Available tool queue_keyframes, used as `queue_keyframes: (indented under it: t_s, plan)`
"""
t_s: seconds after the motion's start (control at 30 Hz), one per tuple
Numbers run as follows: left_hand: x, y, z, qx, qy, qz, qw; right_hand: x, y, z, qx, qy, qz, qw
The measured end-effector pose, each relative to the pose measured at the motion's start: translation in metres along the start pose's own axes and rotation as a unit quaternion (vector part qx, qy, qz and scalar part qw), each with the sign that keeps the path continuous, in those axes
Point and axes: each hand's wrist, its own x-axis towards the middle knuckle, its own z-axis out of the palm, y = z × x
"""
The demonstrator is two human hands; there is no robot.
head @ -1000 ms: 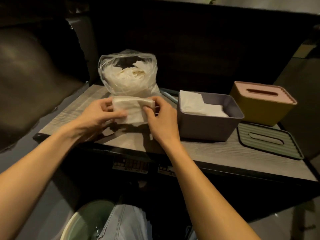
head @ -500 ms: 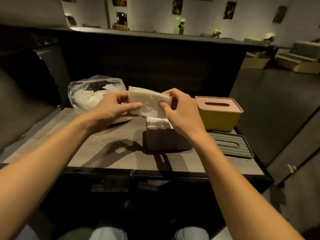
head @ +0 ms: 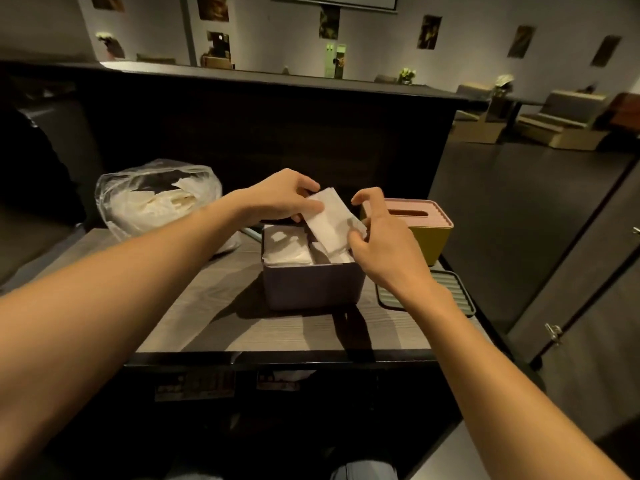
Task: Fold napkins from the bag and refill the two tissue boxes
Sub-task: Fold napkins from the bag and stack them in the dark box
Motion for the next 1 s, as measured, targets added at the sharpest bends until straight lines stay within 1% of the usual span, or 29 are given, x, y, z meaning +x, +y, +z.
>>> queue_keyframes:
  t_s: [0.07, 0.17, 0.23, 0.33, 0.47, 0.63, 0.67, 0.73, 0.8, 0.83, 0.9, 1.0]
  plan:
    - [0.006, 0.004, 0.003, 0.078, -0.005, 0.012, 0.997, 0.0, -0.002, 0.002, -0.057, -0.012, -0.001, 0.998]
    - [0.01, 0.005, 0.014, 0.157, 0.002, 0.027, 0.987, -0.003, -0.004, 0.004, -0.106, -0.041, 0.007, 0.993]
    - [0.008, 0.004, 0.026, 0.194, 0.018, 0.035, 0.98, -0.005, -0.004, 0.004, -0.134, -0.06, 0.013, 0.989]
    - [0.004, 0.001, 0.04, 0.24, 0.044, 0.055, 0.968, -0.006, -0.006, 0.005, -0.186, -0.067, -0.003, 0.98]
    - [-0.002, 0.001, 0.048, 0.287, 0.043, 0.079, 0.954, -0.006, -0.005, 0.007, -0.252, -0.09, -0.03, 0.963]
    - [-0.002, 0.006, 0.052, 0.392, 0.047, 0.113, 0.912, -0.007, -0.007, -0.001, -0.314, -0.146, -0.052, 0.937]
    - [-0.002, 0.006, 0.051, 0.397, 0.051, 0.12, 0.909, -0.008, -0.009, -0.002, -0.323, -0.147, -0.054, 0.933]
    - [0.002, 0.006, 0.047, 0.371, 0.052, 0.126, 0.919, -0.009, -0.012, -0.003, -0.335, -0.125, -0.066, 0.931]
    - [0.005, 0.007, 0.043, 0.336, 0.033, 0.124, 0.933, -0.008, -0.013, -0.006, -0.329, -0.101, -0.092, 0.934]
    - [0.007, 0.008, 0.041, 0.326, 0.016, 0.121, 0.938, -0.008, -0.014, -0.008, -0.325, -0.103, -0.106, 0.934]
    - [0.012, 0.009, 0.04, 0.319, -0.024, 0.118, 0.94, -0.006, -0.015, -0.009, -0.323, -0.136, -0.123, 0.929]
    - [0.016, 0.013, 0.047, 0.324, -0.063, 0.111, 0.937, -0.007, -0.016, -0.005, -0.34, -0.198, -0.137, 0.909]
